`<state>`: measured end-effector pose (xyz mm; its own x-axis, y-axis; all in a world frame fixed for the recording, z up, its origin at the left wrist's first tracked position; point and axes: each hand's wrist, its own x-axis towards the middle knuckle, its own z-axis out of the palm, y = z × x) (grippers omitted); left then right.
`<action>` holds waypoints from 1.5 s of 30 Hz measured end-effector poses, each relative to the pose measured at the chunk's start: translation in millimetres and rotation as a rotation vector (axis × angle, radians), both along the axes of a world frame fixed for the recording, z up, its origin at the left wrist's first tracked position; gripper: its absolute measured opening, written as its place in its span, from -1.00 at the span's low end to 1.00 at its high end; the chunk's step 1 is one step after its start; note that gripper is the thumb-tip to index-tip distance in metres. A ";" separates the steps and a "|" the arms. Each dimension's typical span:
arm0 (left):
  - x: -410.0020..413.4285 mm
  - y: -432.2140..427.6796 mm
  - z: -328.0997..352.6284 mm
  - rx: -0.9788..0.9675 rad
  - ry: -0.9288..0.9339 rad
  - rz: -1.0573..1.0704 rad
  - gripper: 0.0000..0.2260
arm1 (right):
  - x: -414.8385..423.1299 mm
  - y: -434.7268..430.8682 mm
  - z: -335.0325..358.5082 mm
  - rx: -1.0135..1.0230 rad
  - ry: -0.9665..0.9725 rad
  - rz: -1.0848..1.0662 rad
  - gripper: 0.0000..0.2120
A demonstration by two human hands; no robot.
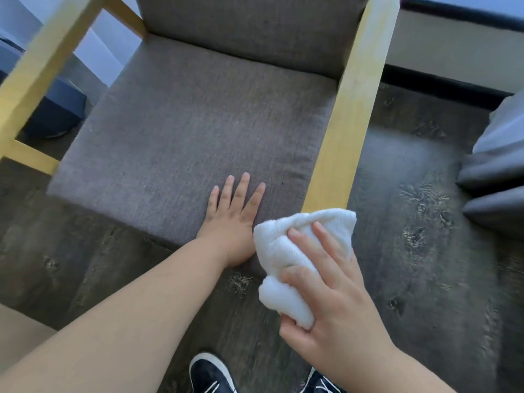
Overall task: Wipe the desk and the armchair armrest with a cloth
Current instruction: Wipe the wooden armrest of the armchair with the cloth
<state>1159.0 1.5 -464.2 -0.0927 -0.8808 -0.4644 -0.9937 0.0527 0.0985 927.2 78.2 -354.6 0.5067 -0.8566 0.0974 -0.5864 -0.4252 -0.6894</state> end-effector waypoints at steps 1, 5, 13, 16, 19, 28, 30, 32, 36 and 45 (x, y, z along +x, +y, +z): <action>-0.6 -0.3 0.7 0.008 -0.002 0.005 -0.26 | -0.3 3.1 0.4 -0.008 0.007 0.007 -0.62; -1.4 -3.9 7.6 0.064 0.010 0.023 -0.33 | -2.3 4.0 17.1 0.014 0.025 0.023 -0.71; -1.3 -14.2 40.9 0.305 -0.040 -0.035 -0.21 | -32.7 -55.8 94.9 0.768 -0.415 -0.302 -0.51; -3.9 -21.9 55.3 0.359 -0.056 -0.043 -0.19 | -43.2 -109.0 100.0 1.009 -0.449 -0.339 -0.52; -9.1 -24.6 65.1 0.395 -0.083 -0.043 -0.16 | -44.8 -153.4 98.6 0.960 -0.252 -0.327 -0.66; -5.5 -42.8 54.0 0.188 -0.015 -0.018 -0.24 | -36.2 -236.2 73.7 0.357 0.346 -0.422 -0.72; -1.0 -58.8 50.2 0.140 -0.016 -0.002 -0.26 | -28.0 -249.0 66.9 0.231 0.421 -0.453 -0.71; 0.8 -76.1 45.8 0.111 -0.020 0.014 -0.27 | -20.1 -264.7 66.5 0.116 0.409 -0.525 -0.69; 5.1 -110.0 40.6 0.108 -0.019 -0.015 -0.28 | 0.2 -262.8 65.8 0.122 0.484 -0.340 -0.36; 17.3 -167.6 25.4 0.047 -0.048 -0.111 -0.30 | -14.9 -288.9 28.6 -0.179 0.386 -0.341 -0.34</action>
<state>1176.3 -166.1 -438.8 -0.1650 -0.8433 -0.5115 -0.9857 0.1590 0.0559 912.3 -210.7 -326.0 0.2308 -0.9657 0.1193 -0.9077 -0.2578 -0.3310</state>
